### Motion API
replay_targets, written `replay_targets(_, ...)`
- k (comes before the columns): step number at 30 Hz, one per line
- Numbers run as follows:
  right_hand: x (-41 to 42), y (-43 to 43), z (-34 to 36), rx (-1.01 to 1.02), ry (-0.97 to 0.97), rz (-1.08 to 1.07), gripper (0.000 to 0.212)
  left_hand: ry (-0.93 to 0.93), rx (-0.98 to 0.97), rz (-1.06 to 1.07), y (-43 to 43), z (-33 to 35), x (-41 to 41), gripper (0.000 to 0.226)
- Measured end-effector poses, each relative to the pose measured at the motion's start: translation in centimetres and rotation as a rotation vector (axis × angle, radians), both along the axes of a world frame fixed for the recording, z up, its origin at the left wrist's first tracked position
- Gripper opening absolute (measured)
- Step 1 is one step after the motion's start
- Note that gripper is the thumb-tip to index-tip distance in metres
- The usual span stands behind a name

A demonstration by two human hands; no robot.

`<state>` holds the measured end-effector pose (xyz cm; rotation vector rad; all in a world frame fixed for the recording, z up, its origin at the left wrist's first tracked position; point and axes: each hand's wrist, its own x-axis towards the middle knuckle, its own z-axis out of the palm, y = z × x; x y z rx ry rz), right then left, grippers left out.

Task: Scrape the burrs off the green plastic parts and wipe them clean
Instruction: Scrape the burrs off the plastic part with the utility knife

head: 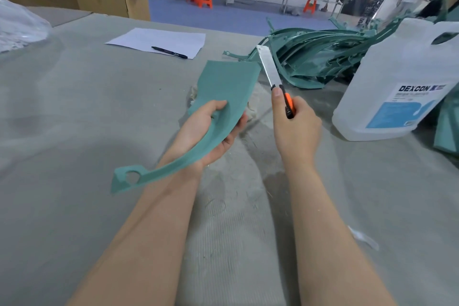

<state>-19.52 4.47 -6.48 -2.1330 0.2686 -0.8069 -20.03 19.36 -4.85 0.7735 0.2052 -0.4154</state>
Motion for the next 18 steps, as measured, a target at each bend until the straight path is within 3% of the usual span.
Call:
replay_targets(4, 0.01, -0.10, -0.14, -0.022, -0.014, 0.001, 0.055, 0.021, -0.068, -0.066, 0.23, -0.14, 0.02, 0.015)
replay_targets(18, 0.21, 0.05, -0.27, -0.002, -0.027, 0.100, 0.056, -0.008, -0.040, -0.064, 0.64, -0.33, 0.14, 0.024)
